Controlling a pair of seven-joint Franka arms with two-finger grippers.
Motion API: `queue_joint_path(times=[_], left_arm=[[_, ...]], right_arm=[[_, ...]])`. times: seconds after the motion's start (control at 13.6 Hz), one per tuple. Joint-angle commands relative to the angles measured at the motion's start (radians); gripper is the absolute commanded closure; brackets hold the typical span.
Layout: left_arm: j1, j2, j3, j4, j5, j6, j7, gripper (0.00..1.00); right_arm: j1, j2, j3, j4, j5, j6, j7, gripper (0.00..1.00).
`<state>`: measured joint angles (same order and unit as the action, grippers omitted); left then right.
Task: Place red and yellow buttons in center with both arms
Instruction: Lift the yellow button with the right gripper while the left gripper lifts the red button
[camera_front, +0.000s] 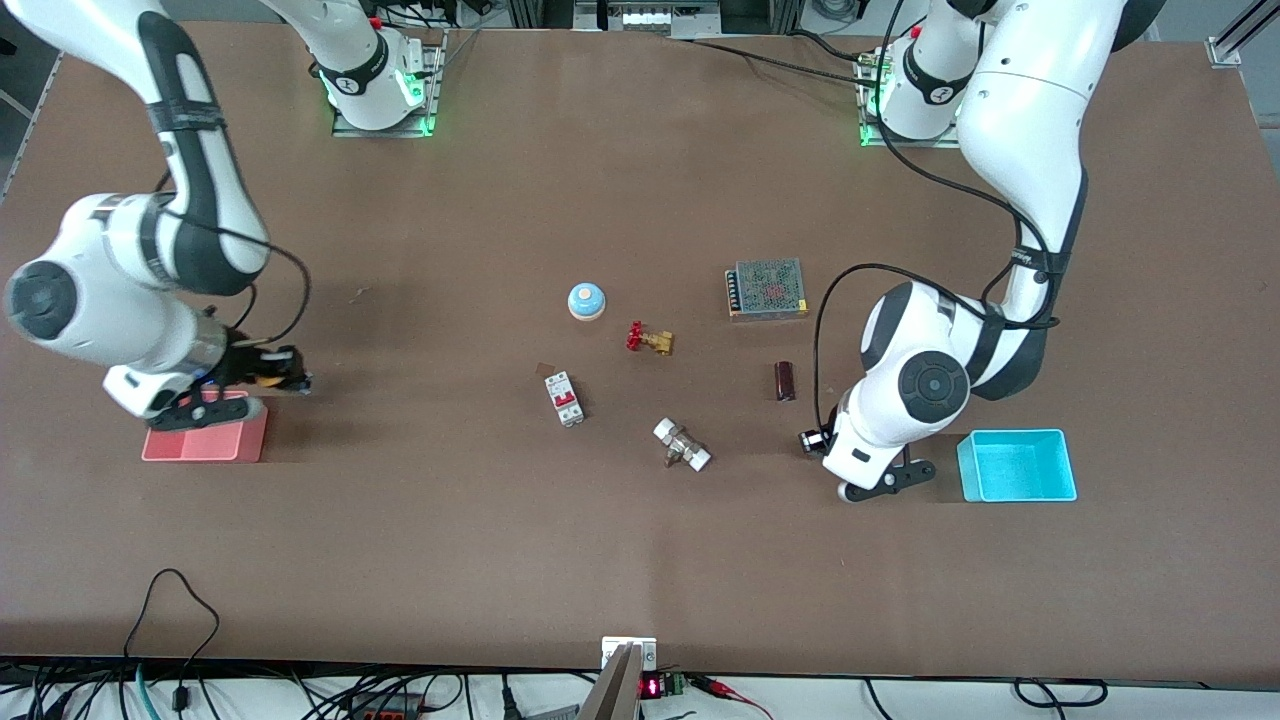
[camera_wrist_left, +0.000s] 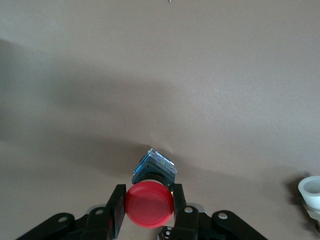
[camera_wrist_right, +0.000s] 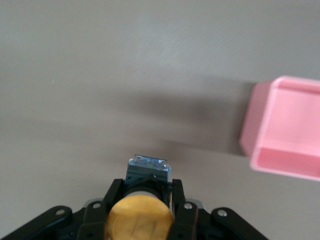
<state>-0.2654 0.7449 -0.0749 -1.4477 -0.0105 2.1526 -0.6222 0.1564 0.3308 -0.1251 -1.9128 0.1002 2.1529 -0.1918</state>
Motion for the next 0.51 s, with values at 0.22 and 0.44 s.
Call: queue_joint_path(times=[0.22,0.44], left_arm=[[-0.017,0.004,0.009,-0.006,-0.002,0.012,-0.014,0.67],[-0.015,0.005,0.009,0.001,0.0,0.01,-0.011,0.38]], right_arm=[[0.103,-0.066,-0.002,-0.121,0.012,0.03,0.147,0.76],[0.118,-0.023,-0.002,-0.121,0.013,0.071,0.166,0.76]])
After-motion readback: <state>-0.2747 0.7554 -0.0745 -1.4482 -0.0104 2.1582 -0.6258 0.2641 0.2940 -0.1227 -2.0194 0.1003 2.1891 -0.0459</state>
